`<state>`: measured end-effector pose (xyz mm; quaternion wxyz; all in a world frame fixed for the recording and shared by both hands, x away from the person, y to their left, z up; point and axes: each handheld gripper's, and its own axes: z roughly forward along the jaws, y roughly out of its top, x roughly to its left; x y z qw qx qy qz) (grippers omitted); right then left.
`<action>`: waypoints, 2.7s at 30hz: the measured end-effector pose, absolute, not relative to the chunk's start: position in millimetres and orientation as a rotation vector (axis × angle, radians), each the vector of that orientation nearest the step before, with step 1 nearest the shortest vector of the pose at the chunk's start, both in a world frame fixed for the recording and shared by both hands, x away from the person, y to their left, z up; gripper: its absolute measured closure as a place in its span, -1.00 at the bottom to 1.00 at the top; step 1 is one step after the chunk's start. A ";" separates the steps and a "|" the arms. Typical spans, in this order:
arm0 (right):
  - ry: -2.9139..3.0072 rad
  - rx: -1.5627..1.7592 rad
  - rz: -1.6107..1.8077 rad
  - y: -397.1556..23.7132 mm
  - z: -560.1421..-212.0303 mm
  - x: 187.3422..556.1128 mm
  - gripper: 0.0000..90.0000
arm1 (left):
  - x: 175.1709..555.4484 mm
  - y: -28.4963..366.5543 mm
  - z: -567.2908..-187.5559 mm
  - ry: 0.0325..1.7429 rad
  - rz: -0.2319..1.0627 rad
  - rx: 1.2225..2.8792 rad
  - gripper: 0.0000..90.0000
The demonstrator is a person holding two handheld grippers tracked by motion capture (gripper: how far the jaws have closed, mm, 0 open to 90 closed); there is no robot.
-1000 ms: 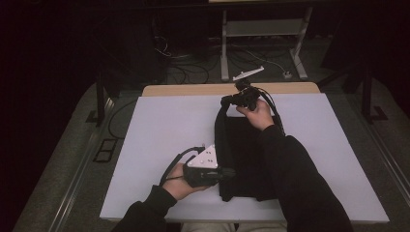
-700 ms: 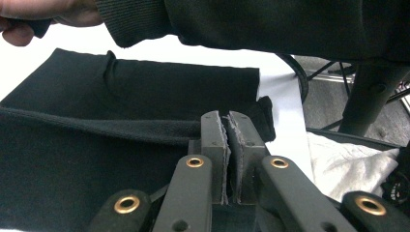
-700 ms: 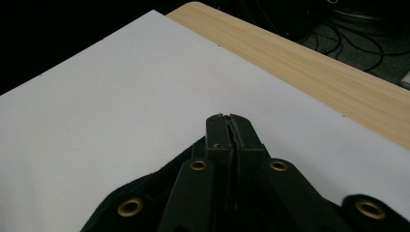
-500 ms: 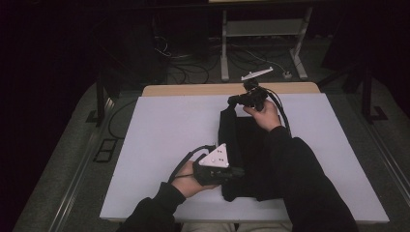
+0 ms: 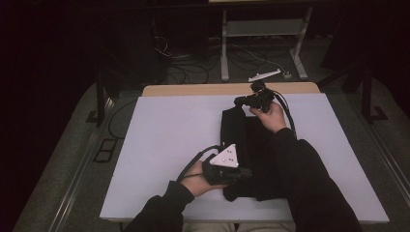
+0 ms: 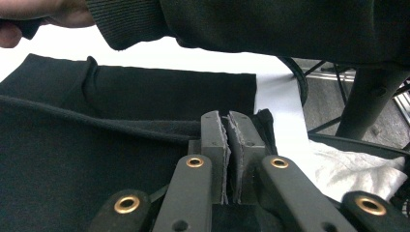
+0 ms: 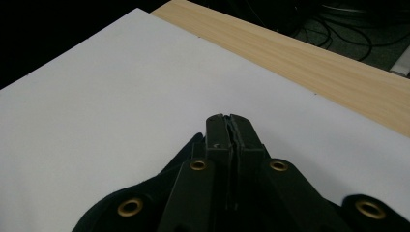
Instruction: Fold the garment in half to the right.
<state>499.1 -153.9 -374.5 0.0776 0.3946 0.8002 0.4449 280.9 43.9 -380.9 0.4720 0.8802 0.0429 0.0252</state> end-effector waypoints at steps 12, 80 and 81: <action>2.382 1.219 1.329 -170.7 -377.8 497.3 0.91 | 282.6 29.1 -384.2 0.103 0.041 2.149 0.88; 2.256 1.507 1.240 -263.4 -419.7 493.4 0.91 | 297.5 -52.8 -405.1 0.048 -0.047 2.196 0.88; 2.253 1.509 1.244 -264.7 -420.9 493.0 0.91 | 297.3 -53.8 -405.6 0.049 -0.047 2.194 0.88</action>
